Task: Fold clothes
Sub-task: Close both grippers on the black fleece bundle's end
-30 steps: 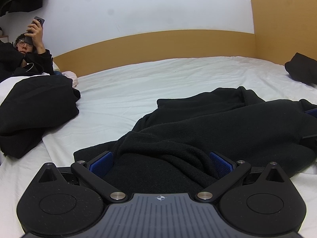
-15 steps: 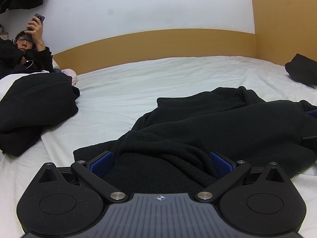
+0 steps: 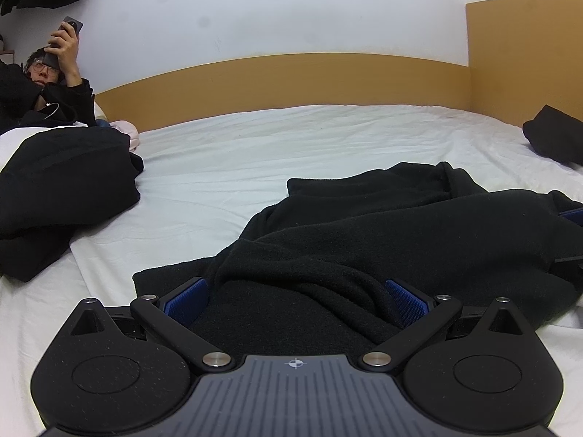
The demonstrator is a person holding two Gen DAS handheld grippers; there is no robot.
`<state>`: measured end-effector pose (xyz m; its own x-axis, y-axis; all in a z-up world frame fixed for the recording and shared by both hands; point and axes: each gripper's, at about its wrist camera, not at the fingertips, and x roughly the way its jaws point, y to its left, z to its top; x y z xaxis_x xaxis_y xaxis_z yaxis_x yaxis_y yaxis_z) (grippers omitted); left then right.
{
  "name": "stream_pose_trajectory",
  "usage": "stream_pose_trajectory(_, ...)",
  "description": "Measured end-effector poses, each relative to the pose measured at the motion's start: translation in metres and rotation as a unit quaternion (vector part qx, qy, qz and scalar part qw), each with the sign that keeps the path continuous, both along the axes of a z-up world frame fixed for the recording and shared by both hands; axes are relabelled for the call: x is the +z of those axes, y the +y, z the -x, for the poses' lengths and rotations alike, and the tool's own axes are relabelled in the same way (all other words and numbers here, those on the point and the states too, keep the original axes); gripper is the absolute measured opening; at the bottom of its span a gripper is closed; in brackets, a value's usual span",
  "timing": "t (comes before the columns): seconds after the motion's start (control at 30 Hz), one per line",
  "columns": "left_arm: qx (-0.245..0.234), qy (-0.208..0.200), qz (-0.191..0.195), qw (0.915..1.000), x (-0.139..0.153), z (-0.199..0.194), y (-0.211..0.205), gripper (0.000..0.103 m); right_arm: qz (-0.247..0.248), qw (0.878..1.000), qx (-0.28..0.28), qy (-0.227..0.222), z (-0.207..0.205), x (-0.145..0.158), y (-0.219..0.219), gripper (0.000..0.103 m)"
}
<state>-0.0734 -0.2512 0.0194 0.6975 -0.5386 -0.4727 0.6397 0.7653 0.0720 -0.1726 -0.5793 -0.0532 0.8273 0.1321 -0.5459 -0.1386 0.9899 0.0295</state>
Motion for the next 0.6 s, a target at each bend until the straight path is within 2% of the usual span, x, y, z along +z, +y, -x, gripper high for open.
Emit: stream_pose_trajectory(0.6, 0.0, 0.002, 0.0, 1.0, 0.0004, -0.0012, -0.0007, 0.103, 0.0, 1.0, 0.0, 0.0, -0.0001, 0.0, 0.0004, 0.103)
